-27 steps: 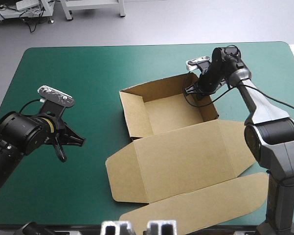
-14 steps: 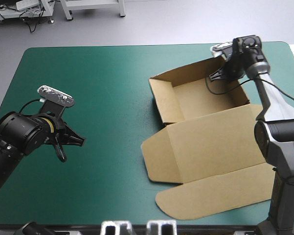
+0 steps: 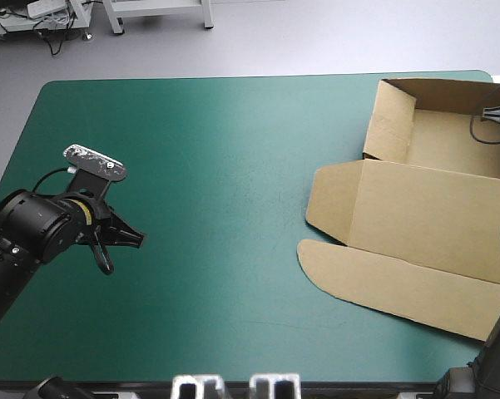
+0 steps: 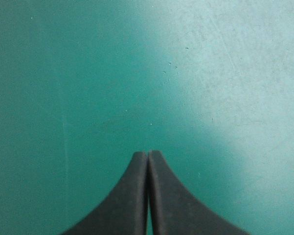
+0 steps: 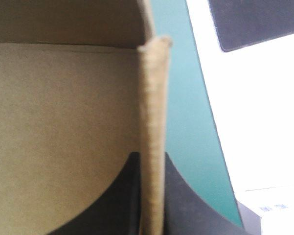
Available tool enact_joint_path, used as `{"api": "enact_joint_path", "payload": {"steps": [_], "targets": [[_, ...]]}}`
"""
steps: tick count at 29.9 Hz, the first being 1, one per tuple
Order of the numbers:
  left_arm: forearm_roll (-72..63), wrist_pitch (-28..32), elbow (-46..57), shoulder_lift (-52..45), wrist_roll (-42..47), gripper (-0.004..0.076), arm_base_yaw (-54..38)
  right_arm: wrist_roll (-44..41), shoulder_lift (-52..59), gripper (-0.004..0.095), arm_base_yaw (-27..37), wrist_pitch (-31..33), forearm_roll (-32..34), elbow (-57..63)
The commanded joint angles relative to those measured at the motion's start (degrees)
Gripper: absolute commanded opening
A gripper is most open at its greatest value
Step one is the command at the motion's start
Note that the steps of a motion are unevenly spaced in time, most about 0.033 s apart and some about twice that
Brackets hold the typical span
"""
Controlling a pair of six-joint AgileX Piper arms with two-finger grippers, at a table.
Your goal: Fold the box
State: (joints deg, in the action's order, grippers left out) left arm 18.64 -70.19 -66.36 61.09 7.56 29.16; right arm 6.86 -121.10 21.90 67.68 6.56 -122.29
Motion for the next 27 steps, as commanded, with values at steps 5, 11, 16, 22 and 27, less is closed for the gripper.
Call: {"api": "enact_joint_path", "payload": {"steps": [5,11,16,22,27], "targets": [[1.2,2.7,-1.5,-1.0,0.7,-0.001,0.1,-0.4,3.4,-0.0012,8.4,-2.0,-3.4,-1.7],[1.2,3.6,-1.5,-1.0,0.7,-0.001,0.1,4.9,3.4,0.0221,11.2,-0.9,-13.1,-1.5],[1.2,3.7,-1.5,-1.0,0.7,-0.001,0.1,5.3,3.4,0.0679,11.2,-0.8,-13.6,-1.5],[1.2,3.7,-1.5,-1.0,0.6,-0.001,0.1,5.2,3.4,0.0915,11.2,-0.6,-12.1,-1.5],[1.2,3.7,-1.5,-1.0,0.6,-0.001,0.1,5.1,3.6,0.0913,11.2,-0.1,-12.0,-1.5]]}}
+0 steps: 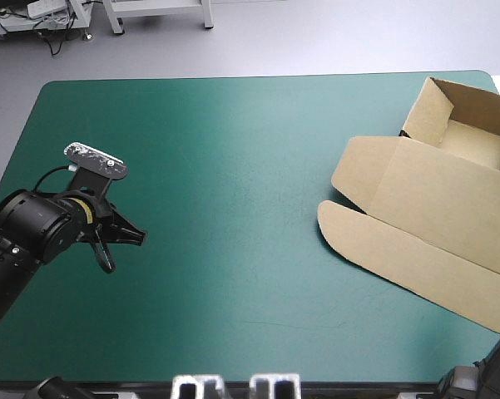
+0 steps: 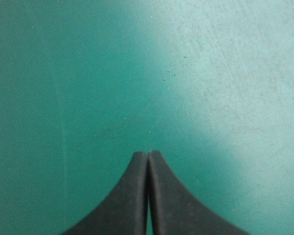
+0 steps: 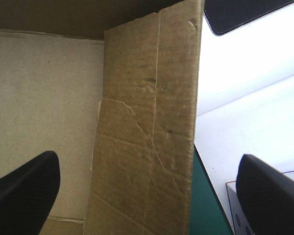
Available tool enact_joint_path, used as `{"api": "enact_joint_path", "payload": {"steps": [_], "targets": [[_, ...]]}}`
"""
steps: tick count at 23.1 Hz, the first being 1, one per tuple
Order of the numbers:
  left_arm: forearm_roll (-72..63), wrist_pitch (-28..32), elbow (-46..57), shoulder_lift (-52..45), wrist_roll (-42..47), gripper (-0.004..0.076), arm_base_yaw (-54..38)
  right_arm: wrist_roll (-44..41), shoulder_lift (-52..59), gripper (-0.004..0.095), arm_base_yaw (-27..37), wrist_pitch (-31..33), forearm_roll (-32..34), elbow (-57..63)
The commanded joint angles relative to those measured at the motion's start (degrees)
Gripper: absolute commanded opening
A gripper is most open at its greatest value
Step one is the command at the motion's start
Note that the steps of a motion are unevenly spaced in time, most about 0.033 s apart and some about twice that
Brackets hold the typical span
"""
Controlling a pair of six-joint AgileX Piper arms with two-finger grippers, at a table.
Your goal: Fold the box
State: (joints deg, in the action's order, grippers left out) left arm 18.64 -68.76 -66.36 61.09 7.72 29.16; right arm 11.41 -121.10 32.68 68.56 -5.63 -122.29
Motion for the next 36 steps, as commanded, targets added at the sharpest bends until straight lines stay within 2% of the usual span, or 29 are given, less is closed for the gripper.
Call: {"api": "enact_joint_path", "payload": {"steps": [1,5,8,12,13,14,15,16,17,18,19,20,24,26,30,34,36], "targets": [[1.2,2.3,-1.5,-1.0,0.4,-0.001,0.1,0.5,3.6,0.0913,0.4,-0.6,0.2,-1.5],[1.2,2.3,-1.5,-1.0,0.4,-0.001,0.1,0.5,3.7,0.0913,0.4,3.0,-0.1,-1.5],[1.4,2.3,-1.5,-1.0,0.4,-0.001,0.1,-1.7,4.3,0.0905,0.4,3.0,-1.2,-1.5],[1.5,2.3,-1.5,-1.0,0.4,-0.001,0.1,-1.9,7.4,0.0809,0.4,3.0,-7.1,-1.5],[1.5,2.3,-1.5,-1.0,0.4,-0.001,0.1,-0.5,9.8,0.072,0.4,3.0,-10.1,-1.5],[1.5,2.4,-1.5,-1.0,0.4,-0.001,0.1,-0.1,11.2,0.0671,0.3,3.0,-11.2,-1.5],[1.5,2.9,-1.5,-1.0,0.4,-0.001,0.1,-0.2,13.7,0.0522,0.3,3.0,-14.5,-1.5],[1.5,3.4,-1.5,-1.0,0.4,-0.001,0.1,-0.2,15.3,0.0416,0.3,3.0,-16.9,-1.5],[1.5,4.0,-1.5,-1.0,0.4,-0.001,0.1,0.8,18.1,0.0185,0.3,3.0,-21.8,-1.5],[1.5,4.0,-1.5,-1.0,0.4,-0.001,0.1,1.7,19.2,0.007,0.3,3.0,-24.1,-1.5],[1.5,4.2,-1.5,-1.0,0.4,-0.001,0.1,3.4,21.9,-0.0008,-0.2,3.0,-29.4,-1.5],[1.5,4.2,-1.5,-1.0,0.4,-0.001,0.1,4.3,22.9,-0.0011,-0.6,3.0,-30.7,-1.5],[-0.1,4.3,-1.5,-1.0,0.4,-0.001,0.1,6.1,29.3,-0.0019,-11.3,3.0,-28.5,-1.5],[-1.9,4.1,-1.3,-1.0,0.4,-0.001,0.1,6.1,31.1,-0.0019,-18.5,3.0,-23.7,-1.5],[-2.7,4.7,1.8,-1.3,0.4,-0.001,0.1,4.7,35.7,-0.0019,-32.4,3.0,-8.3,3.4],[-5.7,4.8,4.0,-1.6,0.4,-0.001,0.1,4.3,42.4,-0.0019,-38.2,3.0,-5.2,16.0],[-7.4,4.8,4.5,-1.6,-0.8,-0.001,0.1,4.3,45.4,-0.0019,-38.6,3.0,-5.2,21.7]]}}
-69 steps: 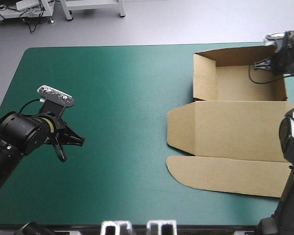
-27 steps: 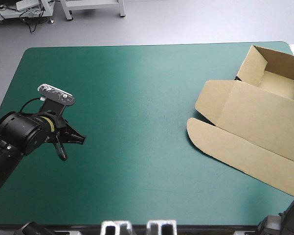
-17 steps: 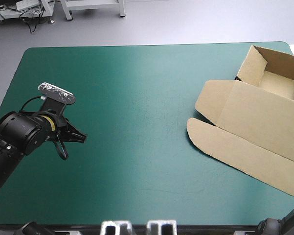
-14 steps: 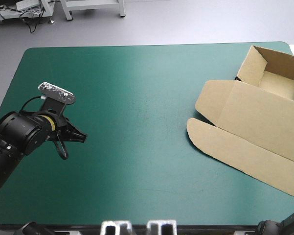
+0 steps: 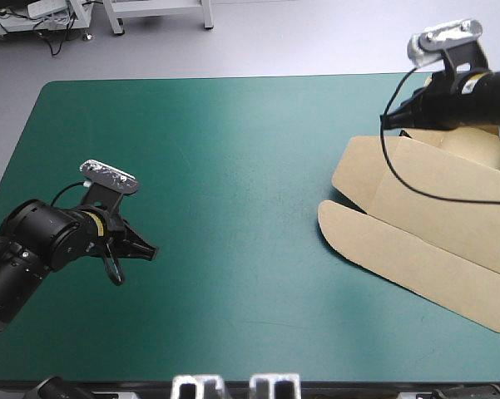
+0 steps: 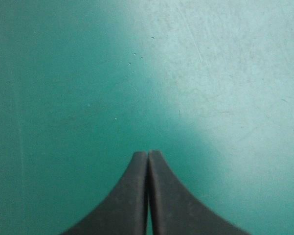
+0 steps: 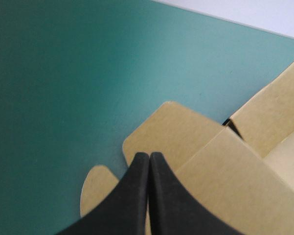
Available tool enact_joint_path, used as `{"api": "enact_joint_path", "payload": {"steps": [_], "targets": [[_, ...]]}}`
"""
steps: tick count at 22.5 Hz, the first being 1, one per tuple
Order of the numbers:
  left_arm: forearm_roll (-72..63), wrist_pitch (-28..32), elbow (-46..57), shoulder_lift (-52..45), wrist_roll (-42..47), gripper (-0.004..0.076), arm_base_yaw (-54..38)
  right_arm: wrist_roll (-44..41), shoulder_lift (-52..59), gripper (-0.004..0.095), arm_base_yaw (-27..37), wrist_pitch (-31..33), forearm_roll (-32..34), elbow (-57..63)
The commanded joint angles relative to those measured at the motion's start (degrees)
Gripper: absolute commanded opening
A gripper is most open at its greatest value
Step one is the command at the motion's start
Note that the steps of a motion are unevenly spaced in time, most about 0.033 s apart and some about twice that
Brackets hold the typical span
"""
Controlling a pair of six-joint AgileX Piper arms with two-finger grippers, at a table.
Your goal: Fold the box
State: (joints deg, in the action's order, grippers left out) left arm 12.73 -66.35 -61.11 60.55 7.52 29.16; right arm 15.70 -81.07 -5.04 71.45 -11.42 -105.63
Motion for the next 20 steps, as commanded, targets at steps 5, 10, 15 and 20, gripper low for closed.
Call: {"api": "enact_joint_path", "payload": {"steps": [5,10,15,20], "targets": [[-5.1,3.5,0.3,-1.1,-0.8,-0.001,0.1,3.5,13.8,-0.002,-0.8,0.1,0.6,20.2],[-7.7,4.1,0.4,-1.1,-1.2,-0.001,0.1,4.0,21.3,-0.0019,-0.8,-1.0,0.1,34.1],[-18.1,3.4,0.8,-1.1,-7.1,-0.001,0.1,4.3,30.7,-0.002,-0.8,-1.8,-0.2,47.1],[-20.0,3.4,2.3,-1.1,-8.2,-0.001,0.1,5.5,34.5,-0.002,-0.8,-4.4,0.2,49.2]]}}
